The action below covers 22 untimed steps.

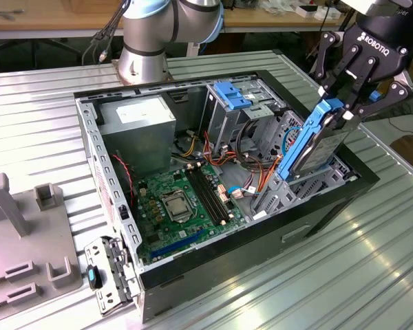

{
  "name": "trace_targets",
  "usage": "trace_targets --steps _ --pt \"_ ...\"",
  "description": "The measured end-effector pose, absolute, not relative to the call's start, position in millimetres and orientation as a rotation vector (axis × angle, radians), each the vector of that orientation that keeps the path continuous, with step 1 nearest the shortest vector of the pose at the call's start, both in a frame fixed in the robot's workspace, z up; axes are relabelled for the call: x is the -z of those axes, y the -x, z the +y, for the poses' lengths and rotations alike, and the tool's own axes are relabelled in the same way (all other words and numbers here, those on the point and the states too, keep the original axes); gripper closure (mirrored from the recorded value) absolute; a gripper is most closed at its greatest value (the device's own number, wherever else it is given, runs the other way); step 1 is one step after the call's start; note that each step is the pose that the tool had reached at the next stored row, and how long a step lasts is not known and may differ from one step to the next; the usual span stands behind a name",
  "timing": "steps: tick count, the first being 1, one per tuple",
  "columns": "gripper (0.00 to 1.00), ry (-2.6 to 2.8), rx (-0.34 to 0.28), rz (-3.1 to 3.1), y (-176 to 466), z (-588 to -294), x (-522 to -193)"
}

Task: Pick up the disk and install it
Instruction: 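Insert the disk into the insertion slot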

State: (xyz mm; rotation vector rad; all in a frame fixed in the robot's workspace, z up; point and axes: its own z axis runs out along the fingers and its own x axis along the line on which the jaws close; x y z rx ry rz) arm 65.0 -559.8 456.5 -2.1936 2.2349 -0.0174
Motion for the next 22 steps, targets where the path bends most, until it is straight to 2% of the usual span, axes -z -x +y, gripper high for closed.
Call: trace_targets --steps 22 --pt "0.63 2.198 0.017 2.231 -65.0 -559.8 -459.7"
